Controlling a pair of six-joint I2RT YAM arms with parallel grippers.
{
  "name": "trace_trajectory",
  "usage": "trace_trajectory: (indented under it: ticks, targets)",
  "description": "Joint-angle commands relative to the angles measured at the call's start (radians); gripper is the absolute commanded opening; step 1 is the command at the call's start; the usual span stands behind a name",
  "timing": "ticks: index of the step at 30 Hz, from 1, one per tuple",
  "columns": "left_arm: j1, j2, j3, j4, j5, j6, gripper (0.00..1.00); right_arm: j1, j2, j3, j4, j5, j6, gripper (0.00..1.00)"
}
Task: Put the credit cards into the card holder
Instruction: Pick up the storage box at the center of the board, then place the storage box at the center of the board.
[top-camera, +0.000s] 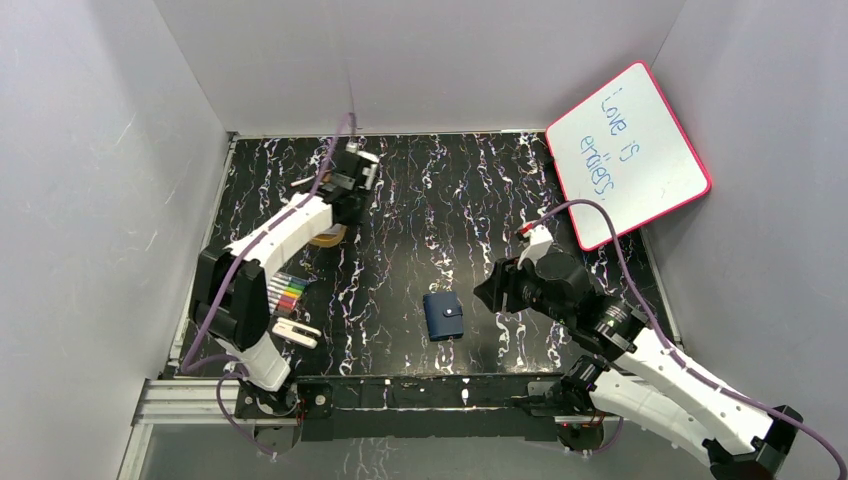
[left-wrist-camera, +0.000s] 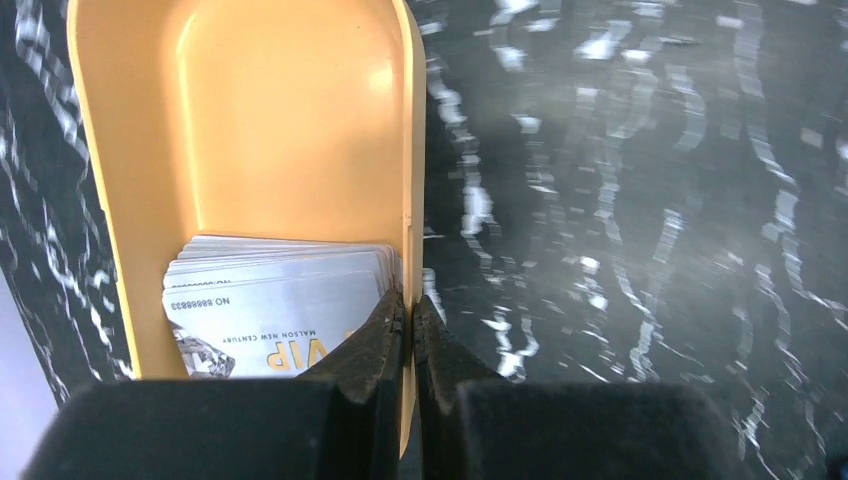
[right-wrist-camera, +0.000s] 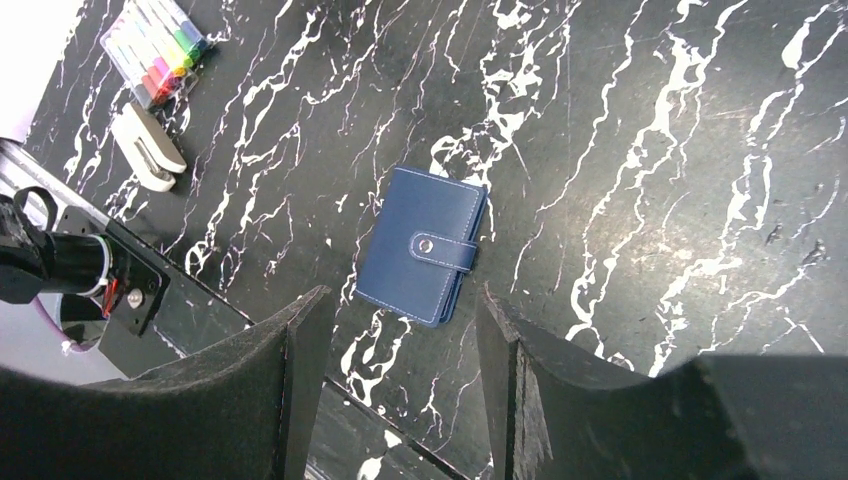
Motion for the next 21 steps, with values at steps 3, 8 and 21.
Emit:
trace_trajectory:
  ticks: [3,8,21]
  targets:
    - [-0.223,0.052,0.149,-0.005,-0.020,0.262,0.00,0.002,-0.055,0.080,-0.074,0.068,-0.033,0.62]
    - [-0.305,0.159,0.198,0.032,0.015,0.383,0.00,0.003,-0.101,0.086,-0.128,0.085,-0.021,0.62]
    - [-0.340,0.176,0.068,0.288,0.339,0.680,0.00,0.003,-0.166,0.126,-0.216,0.113,-0.006,0.62]
